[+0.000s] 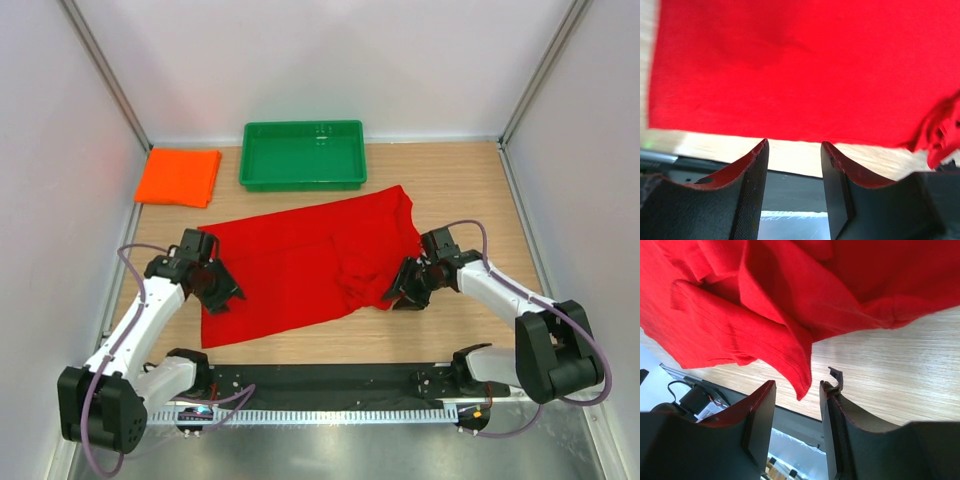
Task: Fold and stack the t-shirts
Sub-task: Fold the tshirt
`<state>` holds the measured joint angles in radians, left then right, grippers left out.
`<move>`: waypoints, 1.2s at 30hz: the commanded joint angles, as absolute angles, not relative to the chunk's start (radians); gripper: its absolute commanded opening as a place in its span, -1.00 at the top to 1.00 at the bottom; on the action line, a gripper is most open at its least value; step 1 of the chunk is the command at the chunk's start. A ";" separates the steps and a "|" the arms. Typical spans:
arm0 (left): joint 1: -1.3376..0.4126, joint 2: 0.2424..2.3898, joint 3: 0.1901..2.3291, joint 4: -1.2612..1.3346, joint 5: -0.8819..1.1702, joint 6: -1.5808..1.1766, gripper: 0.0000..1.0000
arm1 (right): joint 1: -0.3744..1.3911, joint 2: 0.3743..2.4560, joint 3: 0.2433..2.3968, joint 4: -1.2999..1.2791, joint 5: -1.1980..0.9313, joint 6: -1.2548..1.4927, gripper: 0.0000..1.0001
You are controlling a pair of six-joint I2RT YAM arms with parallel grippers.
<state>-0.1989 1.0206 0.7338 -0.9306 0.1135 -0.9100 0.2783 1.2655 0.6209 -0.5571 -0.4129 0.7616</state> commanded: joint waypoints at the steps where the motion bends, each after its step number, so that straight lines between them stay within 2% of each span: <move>1: -0.201 1.003 0.790 -1.031 -0.023 -0.976 0.06 | 0.276 1.269 0.603 -0.520 -0.451 0.782 0.07; 3: -0.201 1.003 0.804 -1.081 -0.064 -1.020 0.07 | 0.278 1.275 0.592 -0.508 -0.456 0.787 0.09; 6: -0.199 1.005 0.810 -1.149 -0.132 -1.095 0.10 | 0.276 1.285 0.598 -0.500 -0.451 0.782 0.23; 9: -0.193 1.009 0.804 -1.216 -0.178 -1.184 0.10 | 0.278 1.289 0.618 -0.517 -0.440 0.772 0.64; 10: -0.189 1.011 0.798 -1.233 -0.189 -1.209 0.09 | 0.276 1.286 0.627 -0.534 -0.425 0.761 0.98; 15: -0.150 1.043 0.743 -1.260 -0.204 -1.298 0.11 | 0.276 1.252 0.725 -0.649 -0.359 0.701 0.98; 22: 0.029 1.063 0.638 -1.261 -0.173 -1.353 0.17 | 0.278 1.253 0.798 -0.701 -0.363 0.641 0.98; 28: 0.044 1.135 0.615 -1.203 -0.219 -1.368 0.13 | 0.275 1.221 0.769 -0.670 -0.416 0.673 0.98; 36: 0.057 1.266 0.561 -1.109 -0.180 -1.408 0.25 | 0.275 1.195 0.841 -0.715 -0.387 0.646 0.98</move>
